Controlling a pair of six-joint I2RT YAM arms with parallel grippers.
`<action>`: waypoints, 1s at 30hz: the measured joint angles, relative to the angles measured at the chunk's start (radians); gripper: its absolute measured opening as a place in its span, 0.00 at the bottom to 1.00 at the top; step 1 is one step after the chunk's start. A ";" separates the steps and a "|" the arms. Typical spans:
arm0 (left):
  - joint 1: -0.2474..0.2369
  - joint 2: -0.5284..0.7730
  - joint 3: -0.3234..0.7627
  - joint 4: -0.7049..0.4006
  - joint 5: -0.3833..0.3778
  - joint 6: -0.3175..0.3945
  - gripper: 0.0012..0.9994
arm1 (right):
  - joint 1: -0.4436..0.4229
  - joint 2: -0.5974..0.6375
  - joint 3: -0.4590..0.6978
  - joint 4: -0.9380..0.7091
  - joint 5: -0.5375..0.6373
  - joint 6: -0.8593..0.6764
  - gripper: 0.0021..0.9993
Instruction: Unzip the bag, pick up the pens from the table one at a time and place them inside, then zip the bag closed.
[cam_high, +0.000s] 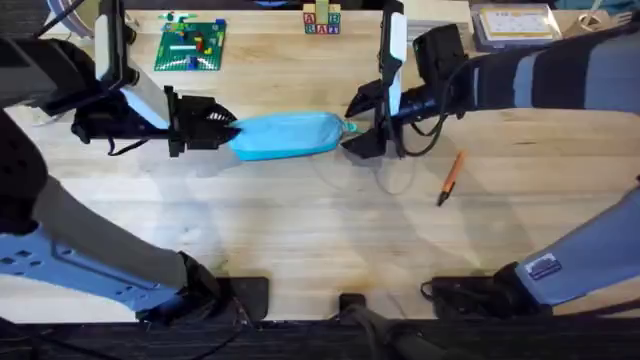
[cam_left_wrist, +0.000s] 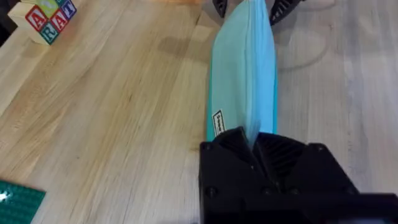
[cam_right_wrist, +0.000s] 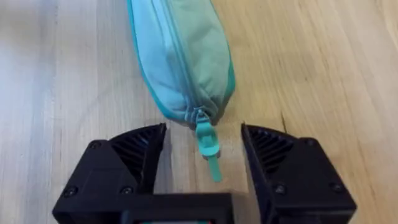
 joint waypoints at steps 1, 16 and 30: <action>0.000 0.000 0.000 0.000 0.000 0.000 0.04 | 0.000 0.000 0.000 0.001 0.000 0.000 0.74; 0.000 0.000 0.000 0.000 0.000 0.000 0.04 | 0.001 0.000 0.000 -0.002 -0.005 0.012 0.03; 0.000 0.000 0.000 0.000 0.000 0.000 0.04 | 0.001 -0.001 0.000 -0.002 -0.008 0.075 0.03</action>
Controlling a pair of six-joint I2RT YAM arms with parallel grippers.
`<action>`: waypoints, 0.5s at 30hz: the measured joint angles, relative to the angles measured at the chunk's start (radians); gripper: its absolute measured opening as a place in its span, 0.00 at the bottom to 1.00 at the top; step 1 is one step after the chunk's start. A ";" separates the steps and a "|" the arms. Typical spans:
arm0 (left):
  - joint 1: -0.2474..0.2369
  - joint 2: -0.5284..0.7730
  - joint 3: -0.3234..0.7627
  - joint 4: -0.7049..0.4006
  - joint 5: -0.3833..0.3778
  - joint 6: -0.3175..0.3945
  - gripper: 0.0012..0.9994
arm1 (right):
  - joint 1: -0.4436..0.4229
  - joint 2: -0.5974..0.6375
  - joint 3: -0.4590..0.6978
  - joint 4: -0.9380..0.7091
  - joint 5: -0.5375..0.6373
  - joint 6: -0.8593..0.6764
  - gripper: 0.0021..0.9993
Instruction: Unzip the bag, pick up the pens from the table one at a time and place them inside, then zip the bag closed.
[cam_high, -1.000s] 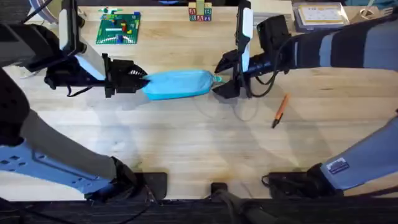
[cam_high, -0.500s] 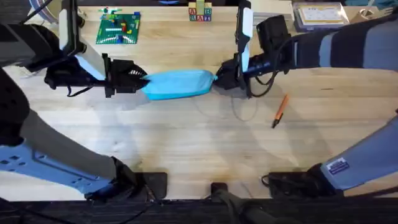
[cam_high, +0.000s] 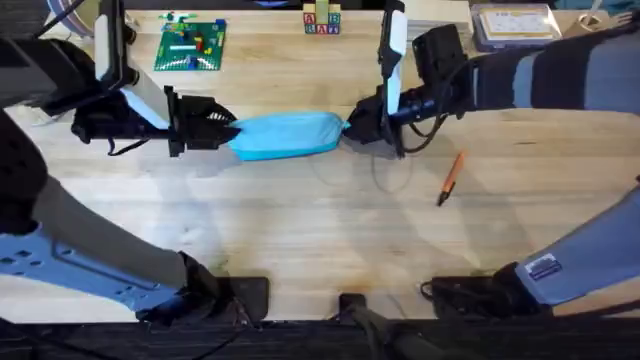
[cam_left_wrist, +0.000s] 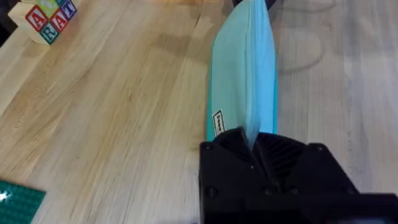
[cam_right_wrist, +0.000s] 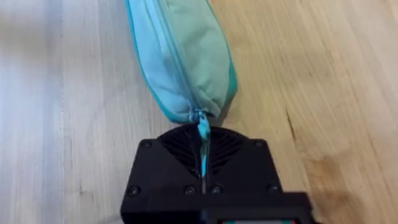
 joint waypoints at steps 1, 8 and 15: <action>0.000 0.000 0.000 0.000 0.000 0.000 0.04 | 0.000 -0.001 0.000 -0.001 0.000 0.004 0.03; 0.000 0.000 0.000 0.000 0.000 0.000 0.04 | 0.000 -0.080 0.000 -0.019 0.008 0.026 0.03; 0.000 0.000 0.000 -0.001 0.000 0.000 0.04 | 0.005 -0.159 0.000 -0.026 0.009 0.086 0.03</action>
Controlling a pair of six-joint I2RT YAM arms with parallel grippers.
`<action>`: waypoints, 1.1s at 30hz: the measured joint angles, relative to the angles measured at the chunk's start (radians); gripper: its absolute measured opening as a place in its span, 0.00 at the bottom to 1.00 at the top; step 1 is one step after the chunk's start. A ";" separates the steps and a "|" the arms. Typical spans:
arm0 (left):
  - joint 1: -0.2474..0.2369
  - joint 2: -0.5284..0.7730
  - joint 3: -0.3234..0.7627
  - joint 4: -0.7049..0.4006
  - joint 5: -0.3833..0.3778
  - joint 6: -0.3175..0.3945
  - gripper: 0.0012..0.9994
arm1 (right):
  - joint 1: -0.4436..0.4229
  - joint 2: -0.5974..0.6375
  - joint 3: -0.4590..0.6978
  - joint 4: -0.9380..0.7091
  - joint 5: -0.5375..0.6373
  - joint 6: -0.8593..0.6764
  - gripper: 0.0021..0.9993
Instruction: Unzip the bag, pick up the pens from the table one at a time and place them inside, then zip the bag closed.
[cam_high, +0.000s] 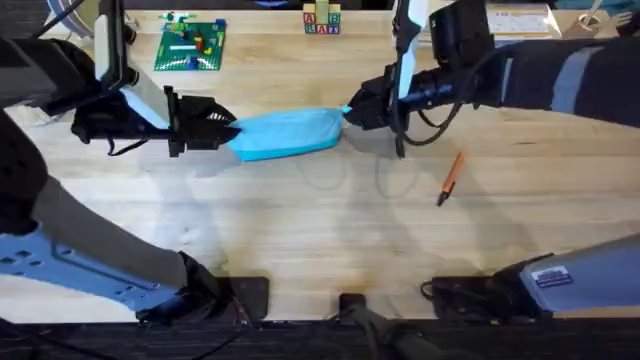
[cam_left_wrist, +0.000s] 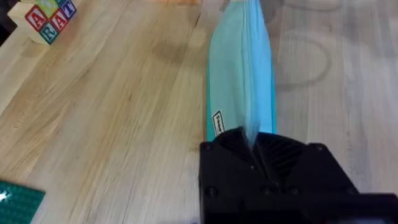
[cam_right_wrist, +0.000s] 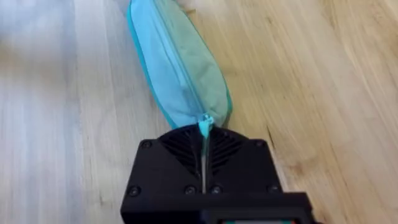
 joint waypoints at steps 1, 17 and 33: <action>0.000 0.000 0.000 0.000 0.000 0.000 0.04 | 0.001 -0.006 0.000 0.000 0.000 0.011 0.03; 0.000 0.000 0.000 0.000 0.000 0.000 0.04 | 0.011 -0.093 0.000 -0.015 0.003 0.180 0.03; -0.001 0.000 0.000 0.000 0.000 0.000 0.04 | 0.078 -0.097 0.000 -0.014 0.015 0.224 0.03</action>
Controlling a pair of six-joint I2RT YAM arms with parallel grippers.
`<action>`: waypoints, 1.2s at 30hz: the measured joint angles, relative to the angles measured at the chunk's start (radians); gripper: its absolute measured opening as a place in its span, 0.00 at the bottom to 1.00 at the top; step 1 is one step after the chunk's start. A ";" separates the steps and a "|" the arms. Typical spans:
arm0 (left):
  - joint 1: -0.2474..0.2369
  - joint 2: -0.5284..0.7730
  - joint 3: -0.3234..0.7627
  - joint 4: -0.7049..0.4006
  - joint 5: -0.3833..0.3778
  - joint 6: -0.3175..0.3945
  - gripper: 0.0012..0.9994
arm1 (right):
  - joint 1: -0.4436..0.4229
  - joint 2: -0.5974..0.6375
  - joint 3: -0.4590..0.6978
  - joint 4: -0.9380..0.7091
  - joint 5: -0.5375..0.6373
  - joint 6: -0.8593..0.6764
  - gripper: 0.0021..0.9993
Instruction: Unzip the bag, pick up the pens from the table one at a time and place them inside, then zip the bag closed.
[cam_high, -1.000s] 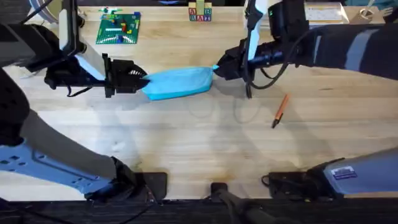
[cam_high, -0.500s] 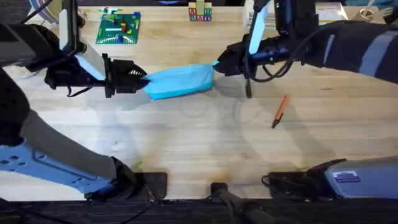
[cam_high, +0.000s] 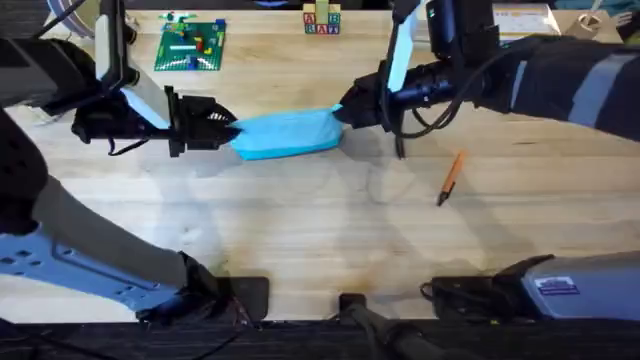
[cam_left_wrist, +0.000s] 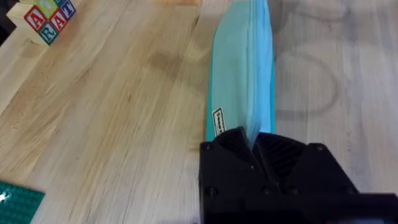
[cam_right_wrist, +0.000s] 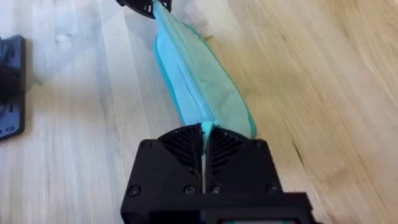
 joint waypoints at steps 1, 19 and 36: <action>0.000 0.000 0.000 0.000 0.000 0.000 0.04 | 0.008 0.000 0.000 0.002 0.000 0.000 0.03; 0.000 0.000 0.000 0.000 -0.001 0.000 0.04 | 0.147 0.000 0.000 0.098 0.099 0.003 0.03; 0.002 0.000 0.000 0.001 -0.001 0.000 0.04 | 0.270 0.100 0.000 0.306 0.109 0.003 0.03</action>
